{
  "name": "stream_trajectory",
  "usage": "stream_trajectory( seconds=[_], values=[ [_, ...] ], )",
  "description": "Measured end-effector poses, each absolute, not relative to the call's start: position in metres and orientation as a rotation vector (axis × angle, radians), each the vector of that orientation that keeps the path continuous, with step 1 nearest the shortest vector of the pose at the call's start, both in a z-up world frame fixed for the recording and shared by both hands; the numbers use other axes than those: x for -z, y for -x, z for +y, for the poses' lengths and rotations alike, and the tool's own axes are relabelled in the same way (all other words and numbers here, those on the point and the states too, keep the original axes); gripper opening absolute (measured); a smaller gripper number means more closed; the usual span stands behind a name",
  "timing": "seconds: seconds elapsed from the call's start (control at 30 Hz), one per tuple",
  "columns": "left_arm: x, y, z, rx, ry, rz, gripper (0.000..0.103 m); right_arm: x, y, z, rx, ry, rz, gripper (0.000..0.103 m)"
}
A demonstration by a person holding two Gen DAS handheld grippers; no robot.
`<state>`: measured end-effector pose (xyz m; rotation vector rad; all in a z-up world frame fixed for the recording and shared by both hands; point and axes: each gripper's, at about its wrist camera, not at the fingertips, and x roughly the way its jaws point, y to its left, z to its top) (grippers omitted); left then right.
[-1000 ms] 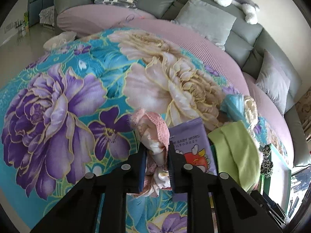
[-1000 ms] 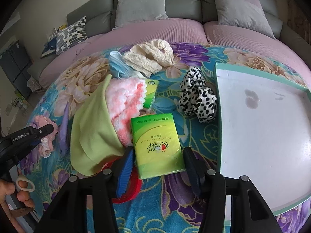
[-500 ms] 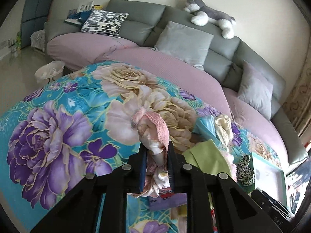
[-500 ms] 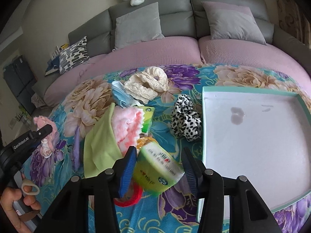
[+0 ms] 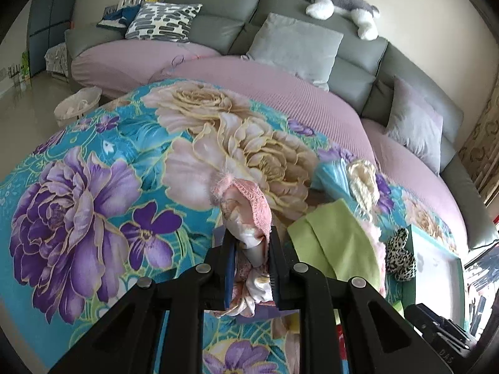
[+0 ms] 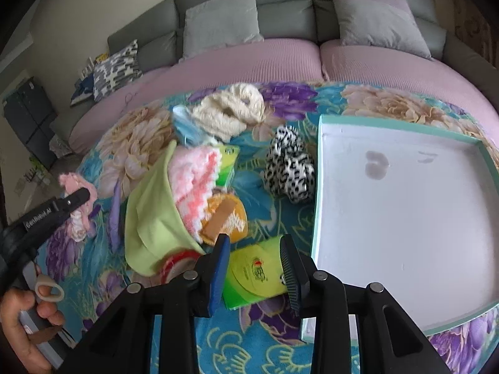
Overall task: Organize soft objects
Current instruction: 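Lift the green tissue pack with the right tool toward the white tray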
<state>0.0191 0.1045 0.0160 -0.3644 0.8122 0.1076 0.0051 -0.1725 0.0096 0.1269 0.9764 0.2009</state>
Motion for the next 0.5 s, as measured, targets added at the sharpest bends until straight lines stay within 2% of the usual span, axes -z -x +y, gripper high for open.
stream_trajectory(
  seconds=[0.03, 0.17, 0.5],
  values=[
    [-0.016, -0.019, 0.104, -0.107, 0.358, 0.822, 0.019, -0.007, -0.006, -0.172, -0.196, -0.118, 0.989, 0.038],
    [-0.016, -0.016, 0.105, -0.093, 0.370, 0.829, 0.020, 0.001, -0.008, -0.169, -0.196, -0.098, 1.024, 0.052],
    [-0.013, -0.012, 0.117, -0.095, 0.416, 0.830, 0.020, 0.011, -0.010, -0.154, -0.191, 0.003, 1.039, 0.065]
  ],
)
